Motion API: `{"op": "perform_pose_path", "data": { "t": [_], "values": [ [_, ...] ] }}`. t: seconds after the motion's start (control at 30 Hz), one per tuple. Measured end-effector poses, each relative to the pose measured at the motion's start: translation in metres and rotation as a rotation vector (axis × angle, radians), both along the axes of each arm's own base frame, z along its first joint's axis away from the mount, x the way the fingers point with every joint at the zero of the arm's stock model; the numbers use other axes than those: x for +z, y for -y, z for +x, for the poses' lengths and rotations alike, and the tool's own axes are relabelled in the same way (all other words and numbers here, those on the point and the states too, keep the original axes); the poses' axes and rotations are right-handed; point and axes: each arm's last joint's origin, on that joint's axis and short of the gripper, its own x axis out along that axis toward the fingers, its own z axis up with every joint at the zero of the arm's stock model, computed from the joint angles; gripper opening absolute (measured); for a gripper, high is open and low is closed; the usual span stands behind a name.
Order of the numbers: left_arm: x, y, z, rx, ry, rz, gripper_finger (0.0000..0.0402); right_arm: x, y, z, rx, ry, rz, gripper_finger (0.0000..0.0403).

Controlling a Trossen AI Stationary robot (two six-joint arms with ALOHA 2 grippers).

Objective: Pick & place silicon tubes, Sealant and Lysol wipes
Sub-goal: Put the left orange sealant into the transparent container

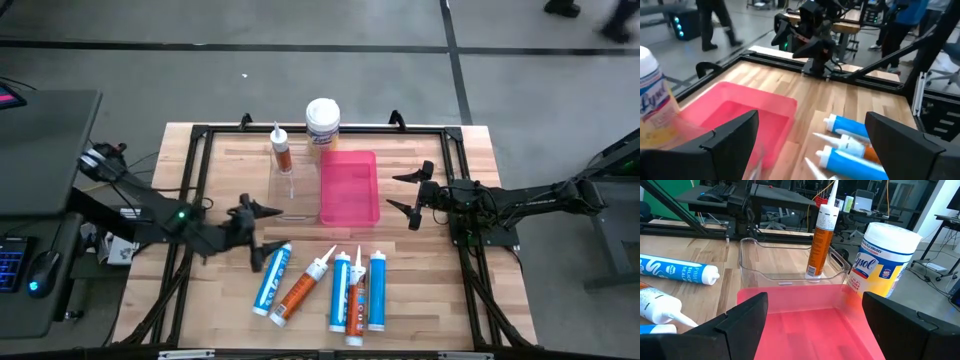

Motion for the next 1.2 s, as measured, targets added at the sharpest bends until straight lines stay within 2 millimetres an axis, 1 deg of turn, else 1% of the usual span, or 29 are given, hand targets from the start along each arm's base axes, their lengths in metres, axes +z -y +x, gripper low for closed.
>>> {"op": "perform_pose_path", "data": {
  "t": [0.17, 0.3, 0.4, 0.53, 0.6, 0.73, 0.9, 1.0, 1.07, 1.2],
  "values": [
    [0.028, 0.018, 0.027, 0.006, -0.062, -0.026, 0.0358, 0.0, 0.0, 0.0, 0.0, 0.0, 0.0, 0.0321],
    [0.048, 0.032, 0.049, -0.062, -0.148, -0.051, 0.0358, 0.0, 0.0, 0.0, 0.0, 0.0, 0.0, 0.0321],
    [0.058, 0.039, 0.066, -0.128, -0.212, -0.166, 0.0358, 0.0, 0.0, 0.0, 0.0, 0.0, 0.0, 0.0321],
    [0.062, 0.044, 0.083, -0.139, -0.308, -0.38, 0.0358, 0.0, 0.0, 0.0, 0.0, 0.0, 0.0, 0.0321],
    [0.056, 0.045, 0.089, -0.103, -0.381, -0.466, 0.0358, 0.0, 0.0, 0.0, 0.0, 0.0, 0.0, 0.0321],
    [0.039, 0.047, 0.097, 0.001, -0.49, -0.56, 0.0358, 0.0, 0.0, 0.0, 0.0, -0.001, 0.0, 0.0321],
    [0.007, 0.053, 0.103, 0.163, -0.643, -0.683, 0.0358, 0.0, 0.0, 0.0, 0.0, 0.0, 0.0, 0.0321],
    [-0.01, 0.054, 0.107, 0.231, -0.734, -0.704, 0.0358, 0.0, 0.0, 0.0, 0.0, 0.0, 0.0, 0.0321],
    [-0.018, 0.052, 0.114, 0.251, -0.748, -0.705, 0.0358, 0.0, 0.0, 0.0, 0.0, 0.0, 0.0, 0.0321],
    [-0.035, 0.045, 0.128, 0.247, -0.817, -0.692, 0.0358, 0.0, 0.0, 0.0, 0.0, 0.0, 0.0, 0.0321]
  ]
}}
